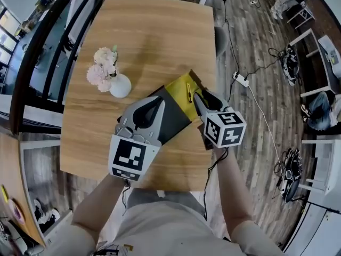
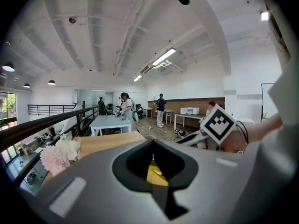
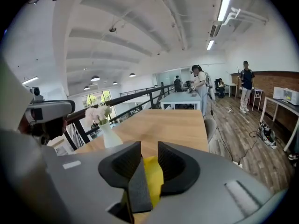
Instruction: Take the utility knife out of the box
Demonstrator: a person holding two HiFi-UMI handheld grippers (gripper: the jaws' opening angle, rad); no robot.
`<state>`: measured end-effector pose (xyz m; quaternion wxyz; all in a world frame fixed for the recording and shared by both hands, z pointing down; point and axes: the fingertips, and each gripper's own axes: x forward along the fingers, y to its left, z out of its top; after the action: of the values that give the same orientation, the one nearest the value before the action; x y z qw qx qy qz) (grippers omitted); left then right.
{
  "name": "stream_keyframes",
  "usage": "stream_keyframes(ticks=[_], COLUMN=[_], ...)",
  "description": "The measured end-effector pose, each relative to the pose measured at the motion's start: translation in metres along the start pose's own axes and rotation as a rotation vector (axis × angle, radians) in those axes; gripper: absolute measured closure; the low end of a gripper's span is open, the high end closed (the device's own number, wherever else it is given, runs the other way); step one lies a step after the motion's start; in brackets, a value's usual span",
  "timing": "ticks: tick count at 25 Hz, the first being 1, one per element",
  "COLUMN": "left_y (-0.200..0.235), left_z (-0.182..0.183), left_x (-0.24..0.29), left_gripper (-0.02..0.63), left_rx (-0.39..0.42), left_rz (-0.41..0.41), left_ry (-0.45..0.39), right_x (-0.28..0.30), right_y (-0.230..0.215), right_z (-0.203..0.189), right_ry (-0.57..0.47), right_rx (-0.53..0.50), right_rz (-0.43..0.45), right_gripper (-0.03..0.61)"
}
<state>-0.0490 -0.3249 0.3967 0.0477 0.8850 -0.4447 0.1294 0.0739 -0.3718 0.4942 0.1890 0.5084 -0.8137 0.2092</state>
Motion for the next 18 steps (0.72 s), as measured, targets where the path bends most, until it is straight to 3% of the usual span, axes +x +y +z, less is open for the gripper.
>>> stream_keyframes(ticks=[5,18], left_y=[0.008,0.016], left_z=[-0.040,-0.105], left_x=[0.024,0.059], left_gripper=[0.612,0.611], left_rx=[-0.032,-0.089], left_rz=[-0.016,-0.011], left_ry=[0.090,0.171], right_x=[0.044,0.121], right_y=[-0.009,-0.046], right_z=[-0.044,-0.125], right_ry=[0.137,0.399], right_rx=[-0.014,-0.020], right_rz=[0.009,-0.071], right_gripper=[0.434,0.420])
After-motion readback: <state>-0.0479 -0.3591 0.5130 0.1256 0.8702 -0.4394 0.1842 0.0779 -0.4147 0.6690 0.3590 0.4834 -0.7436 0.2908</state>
